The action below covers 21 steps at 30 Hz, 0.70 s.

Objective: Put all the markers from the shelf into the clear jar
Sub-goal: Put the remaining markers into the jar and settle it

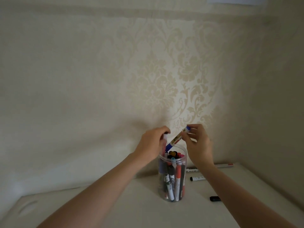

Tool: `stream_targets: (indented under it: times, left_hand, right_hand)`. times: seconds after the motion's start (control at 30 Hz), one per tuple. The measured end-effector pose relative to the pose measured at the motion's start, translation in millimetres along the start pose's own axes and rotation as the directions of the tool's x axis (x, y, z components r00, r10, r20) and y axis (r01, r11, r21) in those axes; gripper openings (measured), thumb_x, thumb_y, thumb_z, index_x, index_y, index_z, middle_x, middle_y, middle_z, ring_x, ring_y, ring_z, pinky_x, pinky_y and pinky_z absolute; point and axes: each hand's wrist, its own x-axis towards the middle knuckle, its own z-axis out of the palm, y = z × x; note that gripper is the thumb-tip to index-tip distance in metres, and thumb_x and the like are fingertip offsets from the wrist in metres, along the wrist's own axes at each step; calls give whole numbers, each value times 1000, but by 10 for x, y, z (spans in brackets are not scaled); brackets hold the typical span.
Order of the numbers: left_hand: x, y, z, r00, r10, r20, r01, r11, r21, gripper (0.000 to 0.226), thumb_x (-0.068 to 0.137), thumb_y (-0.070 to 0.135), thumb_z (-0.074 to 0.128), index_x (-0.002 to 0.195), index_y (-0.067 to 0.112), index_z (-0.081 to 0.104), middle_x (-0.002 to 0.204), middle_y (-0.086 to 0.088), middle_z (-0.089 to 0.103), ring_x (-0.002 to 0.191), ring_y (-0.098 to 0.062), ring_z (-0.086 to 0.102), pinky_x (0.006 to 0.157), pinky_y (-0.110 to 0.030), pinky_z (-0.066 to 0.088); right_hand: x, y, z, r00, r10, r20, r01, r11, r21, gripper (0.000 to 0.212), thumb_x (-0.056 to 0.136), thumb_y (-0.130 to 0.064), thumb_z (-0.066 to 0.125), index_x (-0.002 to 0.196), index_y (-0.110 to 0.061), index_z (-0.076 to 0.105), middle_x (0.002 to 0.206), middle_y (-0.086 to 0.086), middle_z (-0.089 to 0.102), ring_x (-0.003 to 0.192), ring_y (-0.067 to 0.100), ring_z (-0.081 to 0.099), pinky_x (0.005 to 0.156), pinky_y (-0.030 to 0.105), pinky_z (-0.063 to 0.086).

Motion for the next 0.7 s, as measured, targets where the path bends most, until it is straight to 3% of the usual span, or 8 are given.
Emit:
stream_targets:
  times: [0.1, 0.17, 0.27, 0.37, 0.47, 0.53, 0.6, 0.7]
  left_hand:
    - [-108, -147, 114, 999, -41, 14, 40, 998, 54, 24, 93, 17, 63, 115, 20, 68, 113, 1, 70, 105, -16, 62, 86, -23, 46]
    - [-122, -268, 153, 999, -49, -8, 50, 975, 216, 24, 95, 32, 58, 113, 24, 72, 122, 2, 67, 116, -20, 54, 94, -32, 43]
    - [-160, -373, 158, 978, -153, 141, 108, 953, 283, 37, 101, 42, 39, 122, 29, 68, 140, -1, 56, 130, -27, 43, 105, -41, 39]
    - [-227, -316, 108, 931, -217, 293, 156, 964, 217, 48, 104, 44, 22, 138, 33, 53, 156, -3, 37, 145, -28, 25, 115, -48, 28]
    - [-208, -180, 46, 866, -236, 441, 75, 933, 351, 50, 103, 46, 17, 138, 33, 51, 162, -3, 24, 149, -29, 15, 117, -51, 23]
    - [-141, -115, 55, 848, -234, 476, 40, 924, 381, 50, 102, 47, 20, 127, 29, 60, 161, -4, 27, 149, -28, 17, 116, -51, 25]
    - [-110, -114, 86, 850, -226, 476, 69, 944, 324, 47, 103, 39, 23, 129, 23, 59, 153, -6, 40, 145, -28, 26, 113, -50, 30]
    - [-127, -200, 160, 879, -216, 425, 102, 956, 274, 43, 103, 32, 25, 109, 12, 63, 125, -10, 58, 123, -28, 45, 101, -48, 41]
  right_hand:
    - [56, -41, 2, 999, -26, 48, 28, 999, -39, 21, 87, -14, 66, 105, -19, 57, 91, -6, 67, 85, 8, 68, 75, 23, 56]
    - [102, -74, -31, 993, -58, 99, 68, 993, -101, 20, 87, -12, 66, 105, -18, 57, 88, -9, 65, 82, 4, 66, 70, 15, 53]
    - [153, -69, -86, 990, -47, 129, 63, 990, -127, 19, 86, -15, 68, 101, -21, 57, 89, -6, 67, 82, 6, 66, 64, 10, 53]
    - [171, -22, -137, 992, 1, 130, 15, 992, -122, 17, 87, -18, 67, 101, -21, 58, 91, 1, 71, 81, 13, 70, 70, 20, 58]
    - [157, -3, -156, 990, 3, 141, 13, 993, -115, 18, 86, -18, 68, 102, -19, 60, 87, 2, 72, 78, 15, 72, 72, 31, 61]
    - [139, -13, -163, 992, -10, 125, 24, 994, -108, 18, 86, -18, 68, 103, -19, 60, 85, 0, 72, 77, 12, 72, 72, 29, 60]
    - [127, -31, -189, 995, -25, 95, 34, 995, -90, 18, 87, -16, 67, 103, -19, 60, 84, -4, 71, 75, 8, 72, 71, 26, 59]
    - [137, -48, -255, 997, -38, 60, 42, 997, -70, 18, 87, -15, 67, 104, -18, 61, 84, -8, 70, 75, 6, 72, 71, 23, 59]
